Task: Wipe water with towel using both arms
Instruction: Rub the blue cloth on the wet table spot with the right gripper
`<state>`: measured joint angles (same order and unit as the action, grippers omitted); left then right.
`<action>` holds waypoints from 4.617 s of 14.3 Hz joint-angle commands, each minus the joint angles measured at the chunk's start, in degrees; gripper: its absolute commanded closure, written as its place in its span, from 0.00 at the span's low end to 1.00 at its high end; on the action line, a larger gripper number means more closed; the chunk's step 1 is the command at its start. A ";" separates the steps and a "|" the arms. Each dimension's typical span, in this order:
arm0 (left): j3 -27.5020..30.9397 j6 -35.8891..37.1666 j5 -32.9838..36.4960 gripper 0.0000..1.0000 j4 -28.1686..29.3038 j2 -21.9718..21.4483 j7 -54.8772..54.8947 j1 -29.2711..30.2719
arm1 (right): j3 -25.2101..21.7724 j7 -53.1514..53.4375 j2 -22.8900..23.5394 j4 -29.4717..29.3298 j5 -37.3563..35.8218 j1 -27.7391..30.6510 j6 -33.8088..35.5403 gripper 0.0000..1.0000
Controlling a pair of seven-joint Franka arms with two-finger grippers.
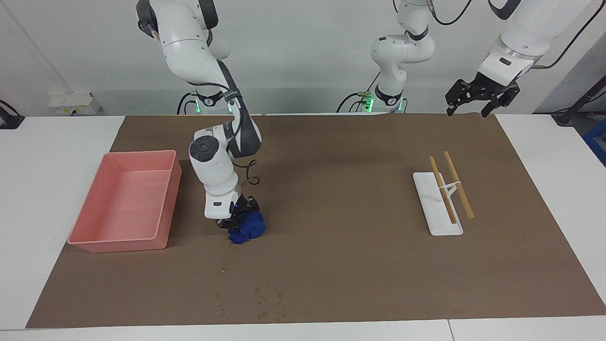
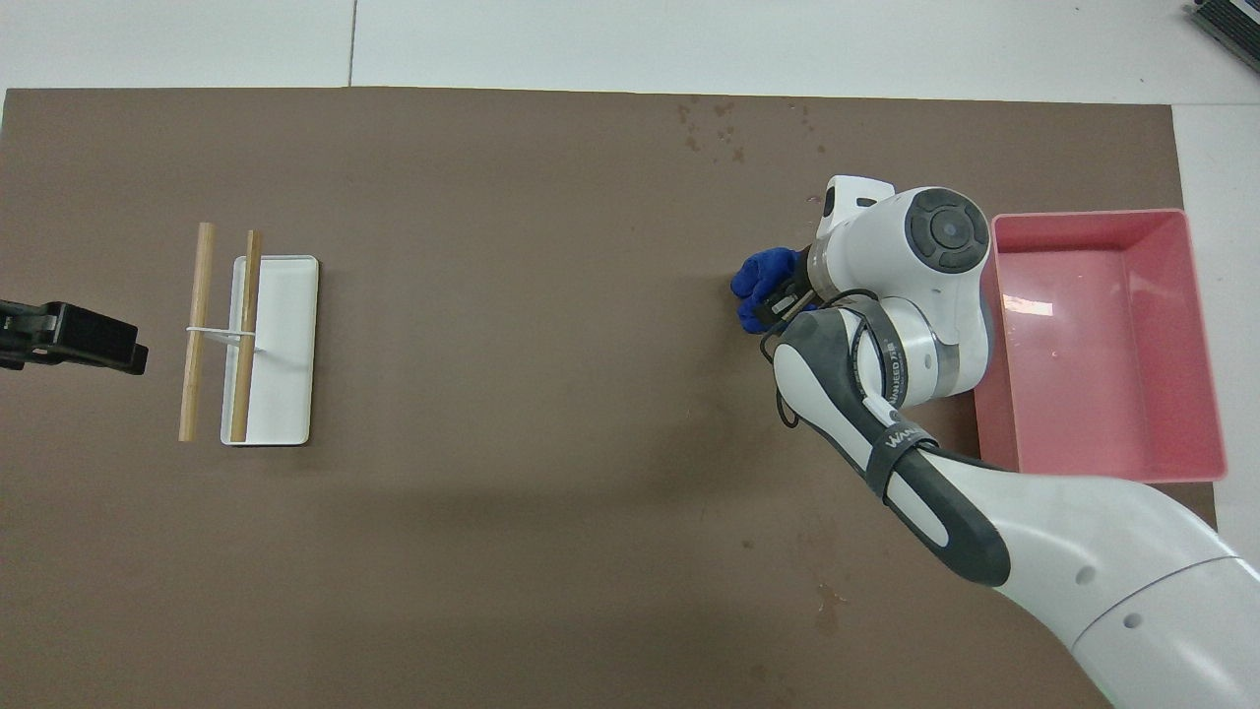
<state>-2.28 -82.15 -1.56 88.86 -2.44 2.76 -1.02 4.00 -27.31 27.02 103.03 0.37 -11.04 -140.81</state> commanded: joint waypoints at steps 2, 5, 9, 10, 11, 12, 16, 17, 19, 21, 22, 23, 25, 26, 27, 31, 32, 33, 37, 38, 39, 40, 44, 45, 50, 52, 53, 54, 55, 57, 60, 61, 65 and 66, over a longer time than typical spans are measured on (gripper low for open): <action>0.26 -0.12 0.77 0.00 1.41 -1.34 -0.04 -0.30 | 0.39 -2.92 1.80 -0.28 -15.88 4.26 -9.37 1.00; 0.26 -0.12 0.77 0.00 1.41 -1.34 -0.04 -0.30 | 0.48 -3.01 2.51 -0.37 -27.93 5.94 -14.12 1.00; 0.17 -0.12 0.77 0.00 1.41 -1.34 -0.04 -0.30 | 0.48 -2.49 4.17 -2.03 -33.95 6.74 -17.56 1.00; 0.26 -0.12 0.77 0.00 1.41 -1.34 -0.04 -0.30 | 0.57 -2.31 4.88 -2.91 -33.68 6.74 -17.65 1.00; 0.26 -0.12 0.77 0.00 1.41 -1.34 -0.04 -0.30 | 0.57 -2.22 5.67 -3.88 -33.85 6.65 -17.65 1.00; 0.26 -0.12 0.77 0.00 1.41 -1.34 -0.04 -0.30 | 0.57 -2.22 6.46 -4.85 -33.94 6.65 -17.57 1.00; 0.26 -0.12 0.68 0.00 1.41 -1.34 -0.04 -0.30 | 0.57 -2.31 8.05 -7.49 -34.47 6.65 -17.65 1.00; 0.26 -0.12 0.77 0.00 1.41 -1.34 -0.04 -0.30 | 0.66 -2.13 8.05 -7.40 -33.86 6.65 -17.65 1.00; 0.26 -0.03 0.68 0.00 1.41 -1.34 -0.04 -0.30 | 0.83 3.19 8.05 -6.18 -30.80 6.04 -17.30 1.00; 0.26 -0.12 0.68 0.00 1.41 -1.34 -0.04 -0.30 | 0.92 7.61 7.52 -3.29 -30.25 5.68 -16.78 1.00; 0.26 -0.12 0.77 0.00 1.41 -1.34 -0.04 -0.30 | 0.92 7.71 7.17 -2.32 -30.16 5.77 -16.60 1.00; 0.26 -0.12 0.68 0.00 1.41 -1.34 -0.04 -0.30 | 1.01 7.97 6.82 -0.91 -29.73 5.94 -16.51 1.00; 0.26 -0.12 0.77 0.00 1.41 -1.34 -0.04 -0.30 | 1.18 8.50 6.03 1.11 -26.32 5.95 -15.55 1.00; 0.26 -0.12 0.77 0.00 1.41 -1.34 -0.04 -0.30 | 1.79 8.50 5.59 1.30 -24.03 6.03 -13.54 1.00; 0.17 -0.12 0.77 0.00 1.41 -1.34 -0.04 -0.30 | 2.58 8.50 5.24 1.21 -22.01 6.12 -10.91 1.00; 0.26 -0.12 0.77 0.00 1.41 -1.34 -0.04 -0.30 | 4.87 8.50 4.27 1.12 -10.78 6.21 -4.31 1.00; 0.26 -0.12 0.77 0.00 1.41 -1.34 -0.04 -0.30 | 5.14 8.50 4.01 1.21 -7.35 6.12 -3.16 1.00; 0.17 -0.12 0.68 0.00 1.41 -1.34 -0.04 -0.30 | 5.14 8.50 3.83 1.21 -4.79 5.68 -2.19 1.00; 0.26 -0.12 0.77 0.00 1.41 -1.34 -0.04 -0.30 | 5.49 8.59 2.69 2.34 4.10 5.50 1.85 1.00; 0.17 -0.12 0.77 0.00 1.41 -1.34 -0.04 -0.30 | 5.49 8.59 2.34 3.14 4.11 5.50 1.86 1.00; 0.26 -0.12 0.77 0.00 1.41 -1.34 -0.04 -0.30 | 5.49 8.59 2.07 4.01 4.20 5.59 1.95 1.00; 0.26 -0.12 0.77 0.00 1.41 -1.34 -0.04 -0.30 | 5.49 8.68 1.64 4.72 4.29 5.68 2.03 1.00; 0.26 -0.12 0.77 0.00 1.41 -1.34 -0.04 -0.30 | 5.58 12.19 -0.03 9.02 5.61 4.72 2.21 1.00; 0.26 -0.12 0.77 0.00 1.41 -1.34 -0.04 -0.30 | 5.58 12.37 -0.21 9.81 5.61 4.63 2.12 1.00; 0.26 -0.12 0.77 0.00 1.41 -1.34 -0.04 -0.30 | 5.84 13.07 -2.32 13.78 8.94 4.45 1.86 1.00; 0.26 -0.12 0.68 0.00 1.41 -1.34 -0.04 -0.30 | 5.93 13.86 -2.41 14.21 11.22 4.10 1.95 1.00; 0.26 -0.12 0.77 0.00 1.41 -1.34 -0.04 -0.30 | 6.02 14.21 -2.50 14.22 11.58 3.32 1.95 1.00; 0.26 -0.12 0.77 0.00 1.41 -1.34 -0.04 -0.30 | 6.02 15.35 -2.67 14.30 12.72 2.87 2.12 1.00; 0.26 -0.12 0.77 0.00 1.41 -1.34 -0.04 -0.30 | 6.19 16.40 -2.67 14.22 14.47 2.43 2.21 1.00; 0.17 -0.12 0.77 0.00 1.41 -1.34 -0.04 -0.30 | 6.19 17.20 -2.85 13.17 15.36 1.81 2.73 1.00; 0.26 -0.12 0.77 0.00 1.41 -1.34 -0.04 -0.30 | 6.20 19.84 -3.29 6.16 15.28 1.72 11.75 1.00; 0.26 -0.12 0.68 0.00 1.41 -1.34 -0.04 -0.30 | 6.11 19.84 -3.64 3.35 14.67 2.07 15.62 1.00; 0.26 -0.12 0.68 0.00 1.41 -1.34 -0.04 -0.30 | 5.76 19.40 -5.48 -2.13 9.94 2.69 21.63 1.00; 0.26 -0.12 0.77 0.00 1.41 -1.34 -0.04 -0.30 | 5.84 19.31 -6.18 -2.13 7.74 2.78 21.72 1.00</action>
<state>-2.29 -82.15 -1.55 88.86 -2.44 2.76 -1.02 9.26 -8.06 21.53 102.51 11.25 -9.13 -120.79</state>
